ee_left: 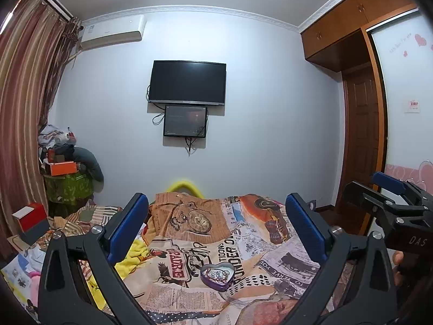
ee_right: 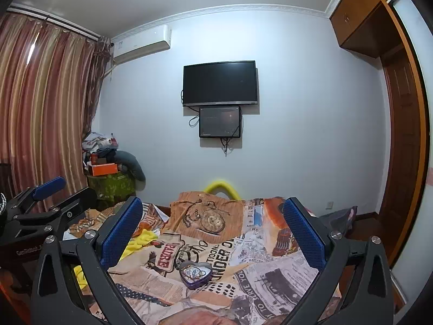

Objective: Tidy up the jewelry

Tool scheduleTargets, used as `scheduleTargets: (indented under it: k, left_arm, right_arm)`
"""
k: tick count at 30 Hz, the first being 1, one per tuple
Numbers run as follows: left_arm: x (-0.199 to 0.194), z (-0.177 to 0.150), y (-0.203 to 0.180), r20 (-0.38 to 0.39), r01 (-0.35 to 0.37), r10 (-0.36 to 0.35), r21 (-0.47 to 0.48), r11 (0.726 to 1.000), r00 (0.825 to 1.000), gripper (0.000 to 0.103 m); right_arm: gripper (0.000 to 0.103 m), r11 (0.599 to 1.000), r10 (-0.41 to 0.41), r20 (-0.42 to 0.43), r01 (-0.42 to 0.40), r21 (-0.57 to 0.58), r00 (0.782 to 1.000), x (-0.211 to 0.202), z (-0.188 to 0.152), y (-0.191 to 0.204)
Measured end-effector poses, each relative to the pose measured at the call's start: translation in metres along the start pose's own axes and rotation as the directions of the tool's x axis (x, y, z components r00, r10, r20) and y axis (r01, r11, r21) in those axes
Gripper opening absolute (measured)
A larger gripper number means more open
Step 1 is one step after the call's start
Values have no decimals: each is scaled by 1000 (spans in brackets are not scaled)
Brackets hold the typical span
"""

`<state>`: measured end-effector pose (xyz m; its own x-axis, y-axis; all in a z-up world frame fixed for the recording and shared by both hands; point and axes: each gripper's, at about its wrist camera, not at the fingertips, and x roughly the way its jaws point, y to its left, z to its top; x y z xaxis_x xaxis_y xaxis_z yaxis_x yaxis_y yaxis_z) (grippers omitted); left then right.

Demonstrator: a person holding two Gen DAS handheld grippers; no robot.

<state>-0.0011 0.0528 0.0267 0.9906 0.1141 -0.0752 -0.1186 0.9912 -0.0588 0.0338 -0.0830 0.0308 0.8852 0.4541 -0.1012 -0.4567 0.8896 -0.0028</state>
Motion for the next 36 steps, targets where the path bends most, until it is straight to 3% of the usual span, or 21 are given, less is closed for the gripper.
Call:
scheduleTargets:
  k: [36]
  left_arm:
    - [13,-8,-2,-30,-11,11,2,1000,999,103]
  right_arm:
    - [103,1000,-5,-18,5,25,1000,-6,4,-3]
